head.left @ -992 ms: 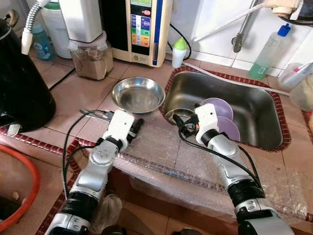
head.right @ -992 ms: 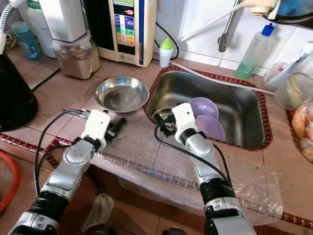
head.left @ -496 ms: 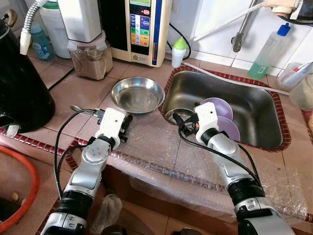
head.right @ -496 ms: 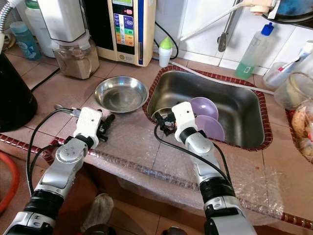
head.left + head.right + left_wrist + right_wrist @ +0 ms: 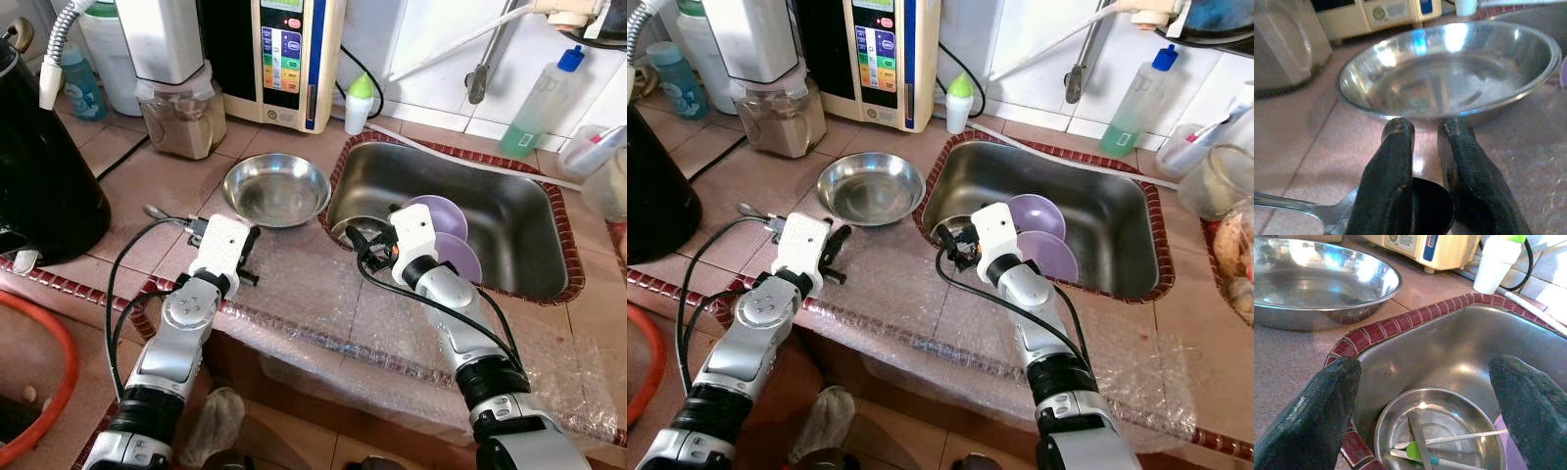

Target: Kitchen organization

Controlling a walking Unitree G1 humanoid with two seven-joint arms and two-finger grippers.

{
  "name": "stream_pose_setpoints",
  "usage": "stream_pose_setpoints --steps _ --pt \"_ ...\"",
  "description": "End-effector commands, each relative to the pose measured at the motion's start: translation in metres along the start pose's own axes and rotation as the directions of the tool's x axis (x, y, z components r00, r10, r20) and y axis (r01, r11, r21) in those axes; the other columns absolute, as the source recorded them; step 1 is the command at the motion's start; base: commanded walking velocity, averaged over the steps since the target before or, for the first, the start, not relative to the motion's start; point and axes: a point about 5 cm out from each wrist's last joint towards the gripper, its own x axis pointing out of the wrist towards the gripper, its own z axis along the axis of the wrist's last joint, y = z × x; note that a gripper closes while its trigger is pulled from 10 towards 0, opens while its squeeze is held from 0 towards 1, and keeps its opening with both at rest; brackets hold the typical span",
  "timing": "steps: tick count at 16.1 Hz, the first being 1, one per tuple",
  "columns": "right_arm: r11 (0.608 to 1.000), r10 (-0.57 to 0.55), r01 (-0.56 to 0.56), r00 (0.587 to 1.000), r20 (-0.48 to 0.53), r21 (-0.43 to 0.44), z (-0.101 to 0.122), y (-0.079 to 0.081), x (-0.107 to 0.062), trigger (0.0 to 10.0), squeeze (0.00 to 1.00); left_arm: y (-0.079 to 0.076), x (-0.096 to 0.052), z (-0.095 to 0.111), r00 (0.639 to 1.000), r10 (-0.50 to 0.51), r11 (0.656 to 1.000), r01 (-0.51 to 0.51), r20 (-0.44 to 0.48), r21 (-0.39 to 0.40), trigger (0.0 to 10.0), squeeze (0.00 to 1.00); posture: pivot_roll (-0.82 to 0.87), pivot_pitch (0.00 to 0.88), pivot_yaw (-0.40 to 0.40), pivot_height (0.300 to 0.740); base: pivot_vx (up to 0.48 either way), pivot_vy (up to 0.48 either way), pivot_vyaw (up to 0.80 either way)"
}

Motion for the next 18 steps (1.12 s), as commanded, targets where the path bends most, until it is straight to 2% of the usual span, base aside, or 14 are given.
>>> stream_pose_setpoints --steps 1,6,10,13,16,18 --pt "1.0 0.0 0.0 1.0 0.007 -0.019 0.004 -0.002 0.002 10.0 0.0 -0.004 -0.002 0.005 1.0 -0.001 1.0 0.0 0.013 0.005 0.0 0.0 0.04 0.021 -0.058 0.74 0.0 0.0 0.0" --pt "1.0 0.0 0.0 1.0 0.004 -0.02 0.003 -0.003 0.003 10.0 0.0 -0.008 -0.017 0.033 0.988 0.037 0.997 -0.046 0.153 0.06 0.0 0.0 0.05 0.018 -0.064 0.74 0.0 0.0 0.0" --pt "1.0 0.015 -0.015 1.0 0.012 -0.018 0.006 0.002 0.007 10.0 0.0 -0.007 -0.019 0.068 0.952 0.054 0.987 -0.096 0.3 0.127 0.0 0.0 0.06 0.015 -0.072 0.74 0.0 0.0 0.0" --pt "1.0 0.014 -0.014 1.0 0.013 -0.018 0.005 0.001 0.008 10.0 0.0 -0.002 -0.02 0.082 0.933 0.069 0.978 -0.133 0.352 0.16 0.0 0.0 0.06 0.011 -0.069 0.74 0.0 0.0 0.0" --pt "1.0 0.009 -0.009 1.0 0.014 -0.016 0.004 0.001 0.008 10.0 0.0 0.006 -0.021 0.089 0.92 0.101 0.965 -0.182 0.378 0.186 0.0 0.0 0.06 0.009 -0.065 0.74 0.0 0.0 0.0" --pt "1.0 0.007 -0.007 1.0 0.016 -0.015 0.005 0.001 0.009 10.0 0.0 0.001 -0.018 0.096 0.912 0.064 0.973 -0.148 0.405 0.179 0.0 0.0 0.06 0.008 -0.062 0.74 0.0 0.0 0.0"
